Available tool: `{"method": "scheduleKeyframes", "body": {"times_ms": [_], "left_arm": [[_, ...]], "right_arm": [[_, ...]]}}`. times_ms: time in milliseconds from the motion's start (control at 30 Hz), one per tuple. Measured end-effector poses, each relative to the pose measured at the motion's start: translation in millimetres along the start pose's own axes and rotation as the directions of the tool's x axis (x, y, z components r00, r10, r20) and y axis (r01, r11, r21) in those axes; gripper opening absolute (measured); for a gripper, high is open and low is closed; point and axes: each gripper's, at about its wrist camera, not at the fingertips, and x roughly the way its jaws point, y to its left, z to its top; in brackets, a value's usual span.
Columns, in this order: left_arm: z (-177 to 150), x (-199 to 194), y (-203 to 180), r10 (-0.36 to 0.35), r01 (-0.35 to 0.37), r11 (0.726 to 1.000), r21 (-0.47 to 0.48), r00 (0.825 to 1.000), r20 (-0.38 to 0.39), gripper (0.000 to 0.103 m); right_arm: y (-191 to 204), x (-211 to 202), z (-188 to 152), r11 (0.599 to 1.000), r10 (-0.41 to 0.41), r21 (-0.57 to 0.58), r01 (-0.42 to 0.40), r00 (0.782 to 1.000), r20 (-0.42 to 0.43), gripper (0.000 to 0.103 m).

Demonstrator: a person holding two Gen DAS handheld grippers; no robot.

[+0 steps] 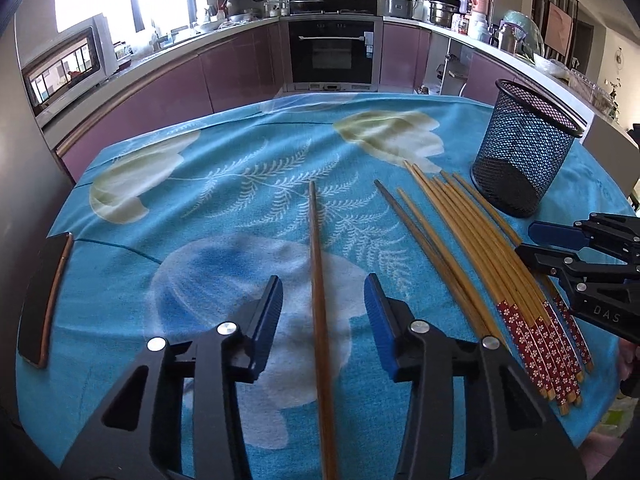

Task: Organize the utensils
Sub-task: 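Grasp the loose wooden chopstick with the left tool while the right tool grasps one from the row, then lift both held chopsticks upright and lower them into the black mesh cup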

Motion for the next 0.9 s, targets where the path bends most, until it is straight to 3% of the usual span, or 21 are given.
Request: {"method": "scheduleKeyframes", "body": {"times_ms": [133, 200, 300, 900], "left_arm": [[1.5, 10.3, 0.9, -0.046, 0.045, 0.999, -0.026, 0.998, -0.035, 0.029], [3.3, 12.6, -0.2, -0.054, 0.053, 0.998, -0.029, 0.998, -0.035, 0.024], [5.6, 15.5, -0.5, -0.085, 0.083, 0.995, -0.053, 0.995, -0.042, 0.009], [9.8, -18.5, 5.4, -0.182, 0.183, 0.977, -0.111, 0.983, 0.026, 0.007]], "right_arm": [[-2.4, 3.0, 4.9, 1.000, 0.028, 0.010, -0.028, 1.000, -0.012, 0.020], [-3.6, 3.4, 6.5, 0.999, 0.046, 0.014, -0.045, 0.999, -0.019, 0.009], [-5.9, 2.4, 7.0, 0.997, 0.066, 0.029, -0.065, 0.998, -0.024, 0.007], [3.6, -33.4, 7.9, 0.999, 0.028, -0.020, -0.026, 0.995, 0.095, 0.006]]}}
